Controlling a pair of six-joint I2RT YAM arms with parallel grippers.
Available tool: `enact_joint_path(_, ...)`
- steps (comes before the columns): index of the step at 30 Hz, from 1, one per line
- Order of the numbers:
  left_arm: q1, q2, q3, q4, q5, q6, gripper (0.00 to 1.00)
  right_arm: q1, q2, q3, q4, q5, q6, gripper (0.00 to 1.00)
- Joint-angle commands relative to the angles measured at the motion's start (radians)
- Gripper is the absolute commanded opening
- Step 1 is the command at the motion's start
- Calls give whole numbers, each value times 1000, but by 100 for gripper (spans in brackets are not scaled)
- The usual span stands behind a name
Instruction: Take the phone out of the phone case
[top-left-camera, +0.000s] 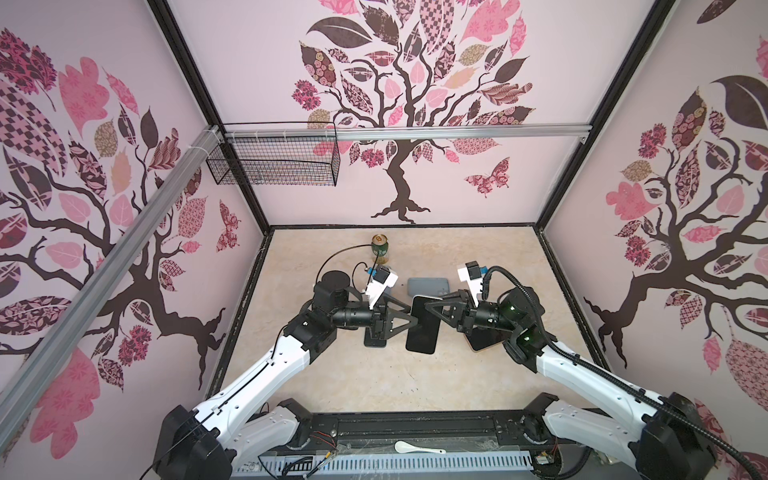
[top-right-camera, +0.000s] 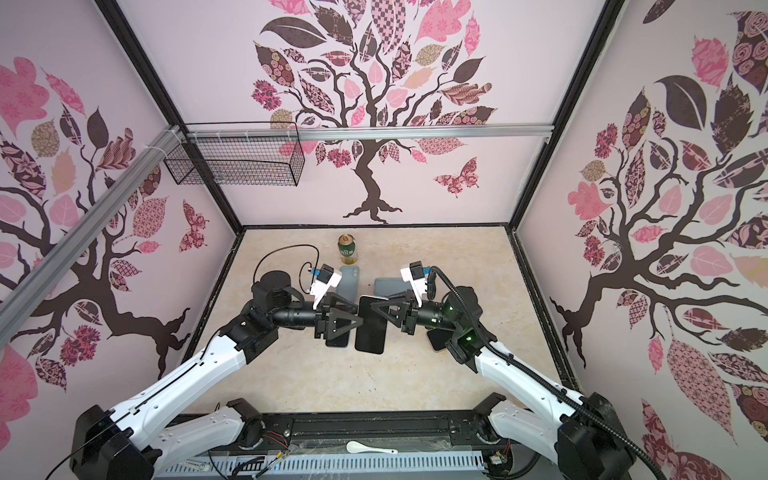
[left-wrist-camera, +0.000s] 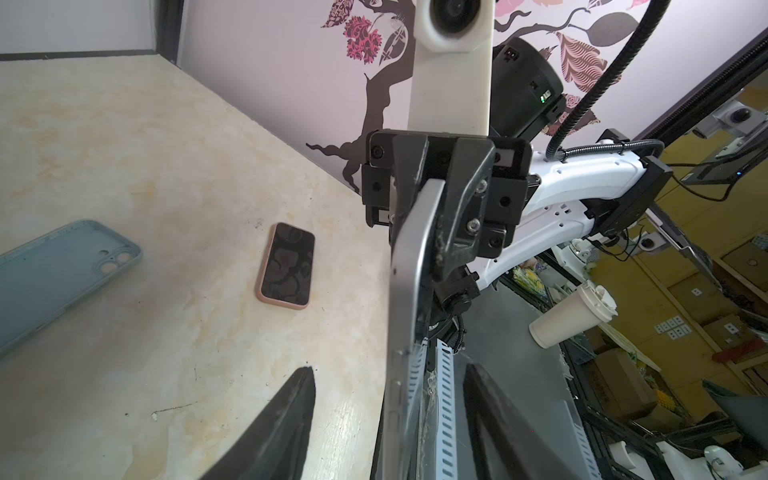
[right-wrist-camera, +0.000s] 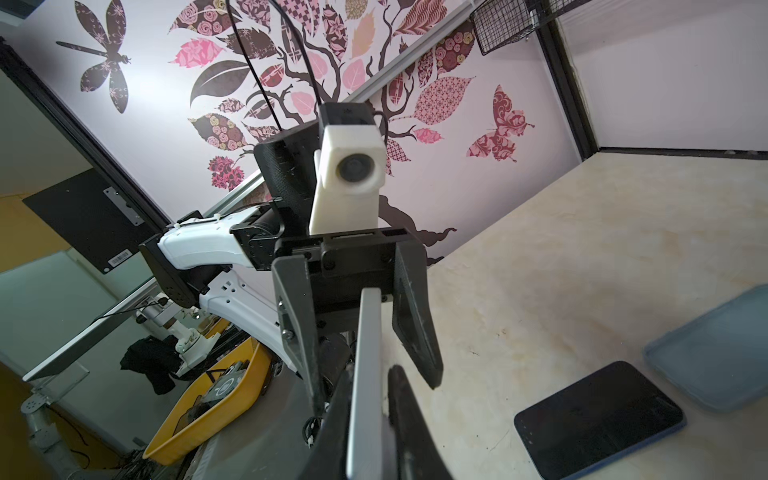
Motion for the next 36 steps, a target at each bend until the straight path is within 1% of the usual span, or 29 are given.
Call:
enact_joint_path(1,-7,0,-39,125,82,-44,57,2,-1,54,121,-25,39,0)
enact_joint_path(3,-12,3,-50,193,123,-73,51,3,5,51,167,-25,73,0)
enact_joint_path(8,-25,-6,-55,203,144,-74,37,3,38,54,288,-31,163,0)
enact_joint_path(9,-24,-9,-55,201,145,-74,34,2,40,55,294,-32,169,0)
enact_joint_path(17,-26,-14,-67,239,142,-102,0,4,34,60,286,-41,166,0)
enact_joint_path(21,-26,-24,-66,260,137,-127,0,2,19,59,271,-38,155,0)
enact_joint_path(22,-27,-28,-62,264,134,-135,0,2,12,57,263,-35,150,3)
enact_joint_path(23,-26,-34,-61,272,130,-144,0,3,4,56,255,-32,143,10)
enact_joint_path(25,-26,-52,-60,285,107,-162,0,4,-20,51,224,-28,121,32)
enact_joint_path(26,-26,-63,-59,286,90,-166,0,4,-31,46,212,-27,110,41)
enact_joint_path(27,-26,-76,-60,292,71,-173,0,2,-43,41,203,-25,105,47)
enact_joint_path(29,-27,-91,-65,319,40,-199,0,4,-57,25,206,-23,107,55)
enact_joint_path(30,-26,-95,-67,341,29,-215,0,4,-61,17,211,-23,113,57)
enact_joint_path(32,-26,-91,-65,358,22,-236,0,11,-62,5,235,-28,132,57)
enact_joint_path(36,-26,-90,-61,360,1,-240,0,22,-55,-3,244,-40,147,54)
